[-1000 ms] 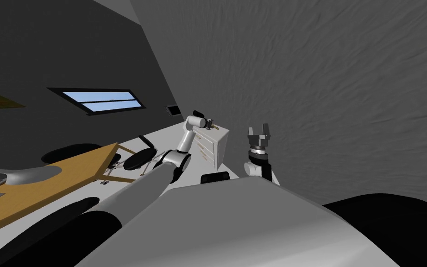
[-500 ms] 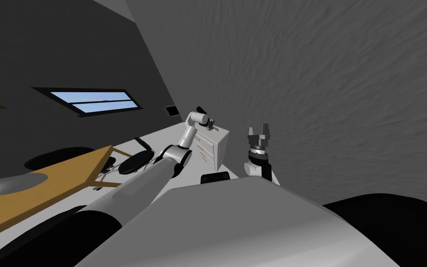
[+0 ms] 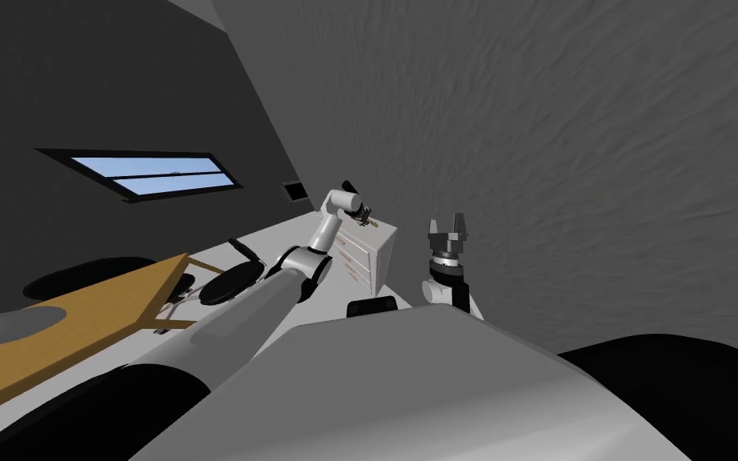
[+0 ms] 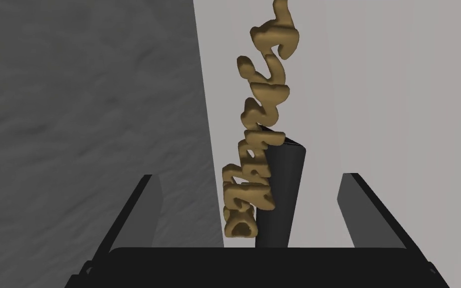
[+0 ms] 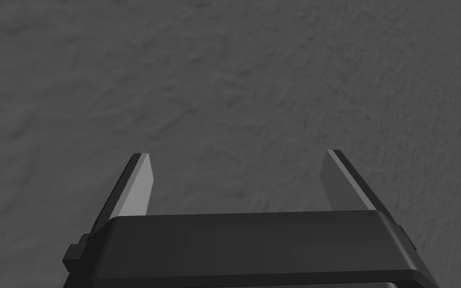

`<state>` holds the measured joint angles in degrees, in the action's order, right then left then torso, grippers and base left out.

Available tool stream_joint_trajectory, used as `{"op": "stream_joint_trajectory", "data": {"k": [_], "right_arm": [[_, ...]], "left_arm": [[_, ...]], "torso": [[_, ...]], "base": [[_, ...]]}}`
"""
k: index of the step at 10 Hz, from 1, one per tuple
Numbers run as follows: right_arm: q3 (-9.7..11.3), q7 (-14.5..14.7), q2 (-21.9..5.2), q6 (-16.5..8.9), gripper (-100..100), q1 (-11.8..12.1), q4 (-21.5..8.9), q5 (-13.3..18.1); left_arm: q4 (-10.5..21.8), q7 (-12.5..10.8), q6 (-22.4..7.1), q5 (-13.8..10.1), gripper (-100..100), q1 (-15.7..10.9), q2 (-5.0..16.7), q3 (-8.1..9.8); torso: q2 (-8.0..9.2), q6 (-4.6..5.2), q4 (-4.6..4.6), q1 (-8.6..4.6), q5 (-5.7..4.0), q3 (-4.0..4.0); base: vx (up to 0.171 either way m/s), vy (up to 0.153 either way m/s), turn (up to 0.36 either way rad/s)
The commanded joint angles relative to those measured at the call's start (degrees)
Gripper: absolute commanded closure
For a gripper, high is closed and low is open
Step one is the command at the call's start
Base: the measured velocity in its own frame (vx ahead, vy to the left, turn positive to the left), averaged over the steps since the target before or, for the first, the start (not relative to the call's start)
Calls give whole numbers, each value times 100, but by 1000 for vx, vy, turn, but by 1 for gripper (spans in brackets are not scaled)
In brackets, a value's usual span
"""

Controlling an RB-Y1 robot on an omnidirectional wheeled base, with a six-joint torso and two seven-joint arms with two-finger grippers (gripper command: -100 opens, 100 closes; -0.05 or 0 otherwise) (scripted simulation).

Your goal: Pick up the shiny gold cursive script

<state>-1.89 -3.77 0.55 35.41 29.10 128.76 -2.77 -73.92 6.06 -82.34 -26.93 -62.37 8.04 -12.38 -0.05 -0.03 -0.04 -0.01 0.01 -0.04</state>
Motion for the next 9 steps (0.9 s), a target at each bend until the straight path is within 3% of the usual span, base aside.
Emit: {"op": "stream_joint_trajectory", "data": {"k": [1,7,8,9], "right_arm": [[0,0,0,0,0,0,0,0],[0,0,0,0,0,-1,0,0],[0,0,0,0,0,-1,0,0],[0,0,0,0,0,0,0,0]], "left_arm": [[185,63,121,9,-100,-2,112,89],[924,317,607,47,-100,-10,560,447],[774,266,527,53,-100,27,496,390],[776,267,537,57,100,33,503,395]], "torso": [[0,0,0,0,0,0],[19,1,5,-3,-1,12],[22,3,5,-5,-1,12],[16,-1,5,-1,-1,11]], "base": [[-25,-5,-229],[-50,-9,-191],[-23,-2,-46],[0,0,0]]}}
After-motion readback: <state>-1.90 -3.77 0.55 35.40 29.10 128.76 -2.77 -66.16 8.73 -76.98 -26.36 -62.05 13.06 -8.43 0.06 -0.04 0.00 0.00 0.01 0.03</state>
